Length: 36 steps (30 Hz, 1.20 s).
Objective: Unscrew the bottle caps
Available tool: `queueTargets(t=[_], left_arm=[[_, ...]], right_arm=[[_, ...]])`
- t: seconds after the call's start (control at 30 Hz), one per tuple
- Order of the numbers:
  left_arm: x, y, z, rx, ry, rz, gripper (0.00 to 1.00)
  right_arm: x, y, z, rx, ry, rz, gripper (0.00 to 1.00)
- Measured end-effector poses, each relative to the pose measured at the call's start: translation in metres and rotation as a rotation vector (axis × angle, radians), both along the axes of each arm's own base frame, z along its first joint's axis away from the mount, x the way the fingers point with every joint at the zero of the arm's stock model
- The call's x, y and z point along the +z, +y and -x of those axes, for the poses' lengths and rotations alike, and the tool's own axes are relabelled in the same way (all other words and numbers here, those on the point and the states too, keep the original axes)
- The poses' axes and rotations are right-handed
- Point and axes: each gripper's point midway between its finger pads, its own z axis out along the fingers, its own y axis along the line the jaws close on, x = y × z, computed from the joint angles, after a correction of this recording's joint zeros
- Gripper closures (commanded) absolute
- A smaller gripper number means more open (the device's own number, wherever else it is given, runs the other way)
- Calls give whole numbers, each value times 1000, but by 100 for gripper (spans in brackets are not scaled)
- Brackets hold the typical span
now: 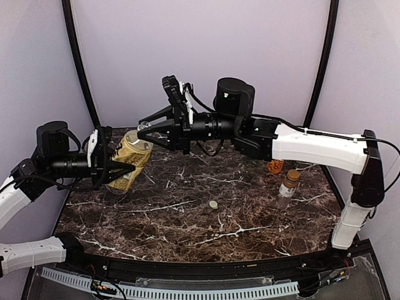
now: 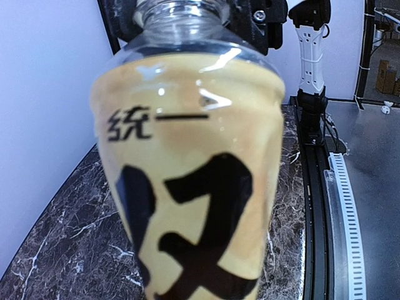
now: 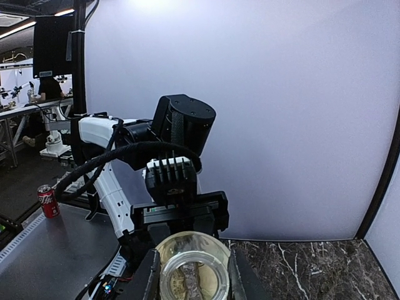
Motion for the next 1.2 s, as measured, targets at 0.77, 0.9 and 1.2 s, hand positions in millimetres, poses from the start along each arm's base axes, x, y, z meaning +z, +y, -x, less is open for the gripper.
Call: queueTargets(t=[0.77,0.9,1.2], left_arm=[[-18,39,-49,346,-127,-88,1],[-21,43,-51,365,-128,-89,1],[-23,47,-52,378,-127,-90,1]], right_arm=[[-101,-66,-189,-784,47,341,100],[-143,-78,-225,-883,77,421,100],[-199,-84,-245,-947,158,529,100]])
